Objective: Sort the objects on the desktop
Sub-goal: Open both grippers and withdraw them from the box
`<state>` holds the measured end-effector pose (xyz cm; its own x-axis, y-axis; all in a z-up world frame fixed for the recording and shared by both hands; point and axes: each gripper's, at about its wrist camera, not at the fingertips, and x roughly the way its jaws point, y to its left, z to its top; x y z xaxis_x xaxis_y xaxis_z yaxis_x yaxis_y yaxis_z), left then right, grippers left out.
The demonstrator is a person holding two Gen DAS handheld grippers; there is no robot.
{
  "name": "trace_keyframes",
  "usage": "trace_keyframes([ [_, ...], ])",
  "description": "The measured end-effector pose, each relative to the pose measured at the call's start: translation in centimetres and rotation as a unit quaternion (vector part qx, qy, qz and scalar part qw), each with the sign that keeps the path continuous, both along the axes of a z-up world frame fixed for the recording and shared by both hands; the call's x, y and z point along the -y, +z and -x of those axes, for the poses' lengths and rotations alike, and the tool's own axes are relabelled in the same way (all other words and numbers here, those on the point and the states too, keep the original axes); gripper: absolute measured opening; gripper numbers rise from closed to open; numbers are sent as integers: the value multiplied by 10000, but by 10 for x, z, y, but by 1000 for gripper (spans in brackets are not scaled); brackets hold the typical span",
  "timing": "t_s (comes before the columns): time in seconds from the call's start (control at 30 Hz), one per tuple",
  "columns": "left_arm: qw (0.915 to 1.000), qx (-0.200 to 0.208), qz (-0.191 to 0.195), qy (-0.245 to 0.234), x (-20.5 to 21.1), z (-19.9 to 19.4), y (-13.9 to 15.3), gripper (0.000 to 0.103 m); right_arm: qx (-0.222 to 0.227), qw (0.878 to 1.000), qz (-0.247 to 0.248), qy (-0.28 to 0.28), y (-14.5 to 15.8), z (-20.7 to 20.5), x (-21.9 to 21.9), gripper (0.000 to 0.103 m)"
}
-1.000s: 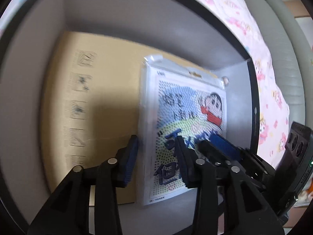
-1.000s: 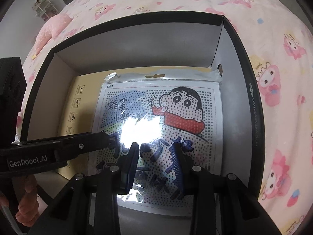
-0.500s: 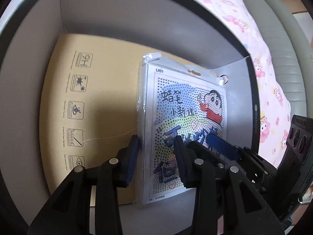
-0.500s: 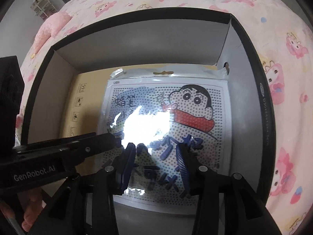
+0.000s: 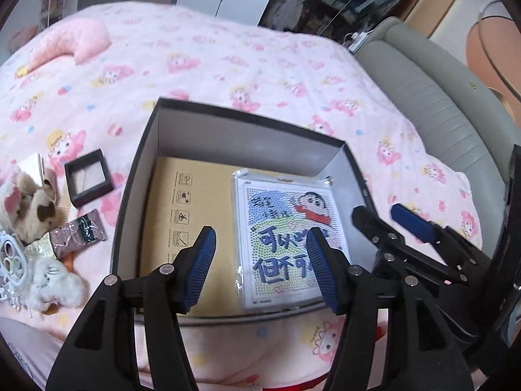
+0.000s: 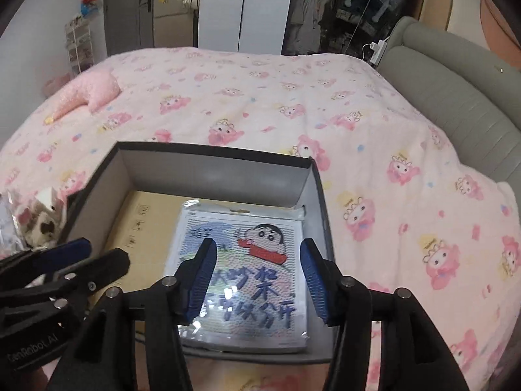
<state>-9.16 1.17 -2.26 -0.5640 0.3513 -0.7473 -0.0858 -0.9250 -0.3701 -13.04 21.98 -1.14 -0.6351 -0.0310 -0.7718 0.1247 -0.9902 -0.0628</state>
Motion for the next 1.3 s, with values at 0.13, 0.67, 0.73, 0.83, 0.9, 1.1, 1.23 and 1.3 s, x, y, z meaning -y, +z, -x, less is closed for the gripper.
trace_keyframes([
  [0.13,9997,-202,84,-86,-31,2,9,60,-31,9994,334,-37,0,-10,18,51],
  [0.67,9949,-861,508,-146,-21,-64,55,61,-488,9980,295,-259,39,-84,44,51],
  [0.73,9943,-896,552,-164,-18,-69,60,61,-532,9978,319,-231,43,-90,46,51],
  [0.83,9936,-909,642,-175,-16,-75,67,63,-542,9974,419,-212,48,-98,48,51],
  [0.9,9923,-973,746,-147,-13,-80,71,64,-536,9973,462,-170,51,-102,51,51],
  [1.1,9921,-978,785,20,11,-94,75,65,-556,9978,364,39,57,-111,73,51],
  [1.23,9906,-1016,909,110,29,-104,77,66,-566,9973,391,238,59,-118,92,51],
  [1.3,9902,-1023,928,192,39,-108,75,67,-526,9973,400,320,58,-120,101,51],
])
